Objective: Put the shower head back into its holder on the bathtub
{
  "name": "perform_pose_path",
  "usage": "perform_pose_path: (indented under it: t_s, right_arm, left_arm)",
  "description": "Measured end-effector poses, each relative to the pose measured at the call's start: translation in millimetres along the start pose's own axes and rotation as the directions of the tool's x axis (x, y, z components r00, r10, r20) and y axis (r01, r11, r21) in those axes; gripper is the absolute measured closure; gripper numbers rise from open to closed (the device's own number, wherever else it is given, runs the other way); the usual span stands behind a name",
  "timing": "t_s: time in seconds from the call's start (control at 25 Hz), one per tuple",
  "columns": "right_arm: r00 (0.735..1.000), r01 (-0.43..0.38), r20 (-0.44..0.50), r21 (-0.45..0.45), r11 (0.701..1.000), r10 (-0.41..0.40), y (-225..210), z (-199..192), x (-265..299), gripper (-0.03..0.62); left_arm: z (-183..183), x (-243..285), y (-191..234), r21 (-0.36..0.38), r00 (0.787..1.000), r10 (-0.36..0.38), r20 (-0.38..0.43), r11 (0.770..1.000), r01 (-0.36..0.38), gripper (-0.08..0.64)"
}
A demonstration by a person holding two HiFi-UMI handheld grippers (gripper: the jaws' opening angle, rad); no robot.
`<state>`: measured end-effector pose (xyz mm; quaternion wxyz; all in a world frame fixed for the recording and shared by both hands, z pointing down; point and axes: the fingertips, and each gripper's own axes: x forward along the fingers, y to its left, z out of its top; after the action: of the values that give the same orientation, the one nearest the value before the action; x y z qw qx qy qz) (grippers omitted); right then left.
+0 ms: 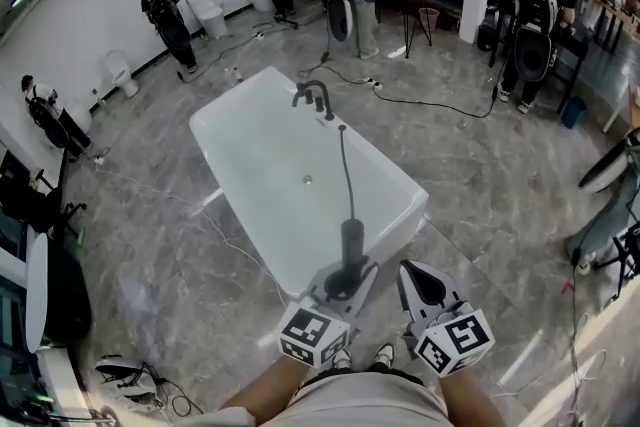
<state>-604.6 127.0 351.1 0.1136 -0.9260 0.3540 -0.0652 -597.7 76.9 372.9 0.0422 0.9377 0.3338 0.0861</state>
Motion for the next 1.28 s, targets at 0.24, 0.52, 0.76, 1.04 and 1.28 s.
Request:
perform_pose_path:
  t_s: [0.24,0.52,0.76,1.04,1.28]
  right_arm:
    - [1.000,0.022,0.004,0.000,1.000,-0.022,-23,8,-13,0.578]
    - [0.995,0.092,0.023,0.024,0.996,-0.092,-59,14,-39,0.578]
    - [0.988,0.150,0.026,0.047,0.988,-0.152,-89,15,-50,0.578]
    - [0.976,0.213,0.023,0.058,0.975,-0.215,-136,20,-33,0.578]
    - [0.964,0.264,0.034,0.044,0.964,-0.265,-191,36,7,0.578]
  left_arm:
    - [5,21,-10,-0.002,1.000,-0.001,0.005,1.000,0.001,0.489]
    - [9,48,-28,0.001,1.000,-0.020,0.009,1.000,0.020,0.489]
    - [10,76,-32,-0.003,0.999,-0.046,0.000,0.999,0.046,0.489]
    - [11,134,-17,-0.013,0.995,-0.098,-0.024,0.995,0.098,0.489]
    - [22,203,9,-0.008,0.986,-0.163,-0.021,0.987,0.163,0.489]
